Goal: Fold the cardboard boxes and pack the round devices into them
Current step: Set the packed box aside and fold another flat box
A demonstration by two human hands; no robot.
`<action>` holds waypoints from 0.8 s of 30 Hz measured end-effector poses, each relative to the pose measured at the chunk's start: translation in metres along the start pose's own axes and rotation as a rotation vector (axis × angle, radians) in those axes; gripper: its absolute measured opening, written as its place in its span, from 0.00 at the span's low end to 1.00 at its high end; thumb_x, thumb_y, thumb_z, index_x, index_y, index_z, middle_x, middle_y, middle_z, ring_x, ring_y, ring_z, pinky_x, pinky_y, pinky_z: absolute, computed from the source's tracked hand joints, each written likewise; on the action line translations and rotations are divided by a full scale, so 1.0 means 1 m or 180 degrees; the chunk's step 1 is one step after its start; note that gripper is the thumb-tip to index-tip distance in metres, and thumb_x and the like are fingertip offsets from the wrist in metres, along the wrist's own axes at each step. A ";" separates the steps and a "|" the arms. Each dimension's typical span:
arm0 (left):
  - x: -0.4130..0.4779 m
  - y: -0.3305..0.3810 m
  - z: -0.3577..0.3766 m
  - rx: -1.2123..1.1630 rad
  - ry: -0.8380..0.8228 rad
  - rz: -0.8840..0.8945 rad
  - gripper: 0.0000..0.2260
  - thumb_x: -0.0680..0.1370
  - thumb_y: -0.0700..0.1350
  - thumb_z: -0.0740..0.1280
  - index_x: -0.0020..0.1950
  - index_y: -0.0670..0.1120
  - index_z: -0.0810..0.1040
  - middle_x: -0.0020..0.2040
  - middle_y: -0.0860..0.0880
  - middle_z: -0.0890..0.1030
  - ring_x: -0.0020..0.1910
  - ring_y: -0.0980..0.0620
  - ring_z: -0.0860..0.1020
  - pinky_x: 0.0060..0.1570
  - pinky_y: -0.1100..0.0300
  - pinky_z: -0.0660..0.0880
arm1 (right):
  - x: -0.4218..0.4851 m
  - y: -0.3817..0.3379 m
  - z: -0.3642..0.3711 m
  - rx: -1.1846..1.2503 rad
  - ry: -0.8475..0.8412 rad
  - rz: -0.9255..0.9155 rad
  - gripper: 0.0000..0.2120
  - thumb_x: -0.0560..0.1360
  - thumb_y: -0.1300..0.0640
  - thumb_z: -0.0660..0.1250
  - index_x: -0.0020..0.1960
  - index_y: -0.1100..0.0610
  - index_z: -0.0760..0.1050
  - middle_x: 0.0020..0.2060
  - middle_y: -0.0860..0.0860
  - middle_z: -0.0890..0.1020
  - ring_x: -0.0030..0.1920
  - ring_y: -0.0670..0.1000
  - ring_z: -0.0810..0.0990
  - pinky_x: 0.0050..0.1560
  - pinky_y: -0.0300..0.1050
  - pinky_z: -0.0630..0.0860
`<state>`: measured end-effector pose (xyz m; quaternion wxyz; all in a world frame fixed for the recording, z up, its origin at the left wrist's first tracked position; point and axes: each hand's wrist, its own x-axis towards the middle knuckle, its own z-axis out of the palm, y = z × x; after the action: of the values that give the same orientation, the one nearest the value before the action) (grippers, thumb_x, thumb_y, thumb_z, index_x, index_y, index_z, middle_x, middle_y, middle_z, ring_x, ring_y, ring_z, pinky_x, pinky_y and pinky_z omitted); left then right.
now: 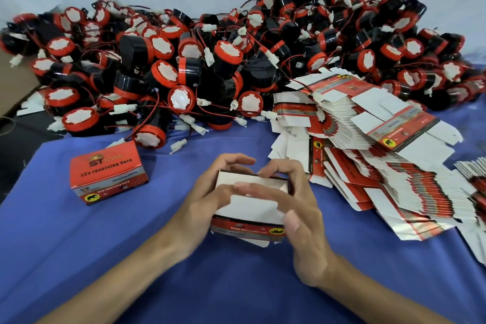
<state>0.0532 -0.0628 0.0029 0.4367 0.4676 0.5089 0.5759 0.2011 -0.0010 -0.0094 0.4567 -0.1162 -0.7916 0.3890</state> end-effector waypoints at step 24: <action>-0.002 -0.005 0.013 -0.0125 0.0378 0.0517 0.23 0.71 0.41 0.56 0.59 0.62 0.76 0.44 0.58 0.77 0.42 0.58 0.76 0.41 0.67 0.74 | 0.003 0.004 0.004 0.0023 0.0240 -0.0099 0.14 0.77 0.62 0.55 0.61 0.58 0.71 0.56 0.54 0.77 0.59 0.49 0.76 0.60 0.38 0.69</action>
<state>0.0668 -0.0624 -0.0013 0.3667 0.4636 0.4829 0.6460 0.1953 0.0012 -0.0116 0.4926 -0.1167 -0.7741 0.3801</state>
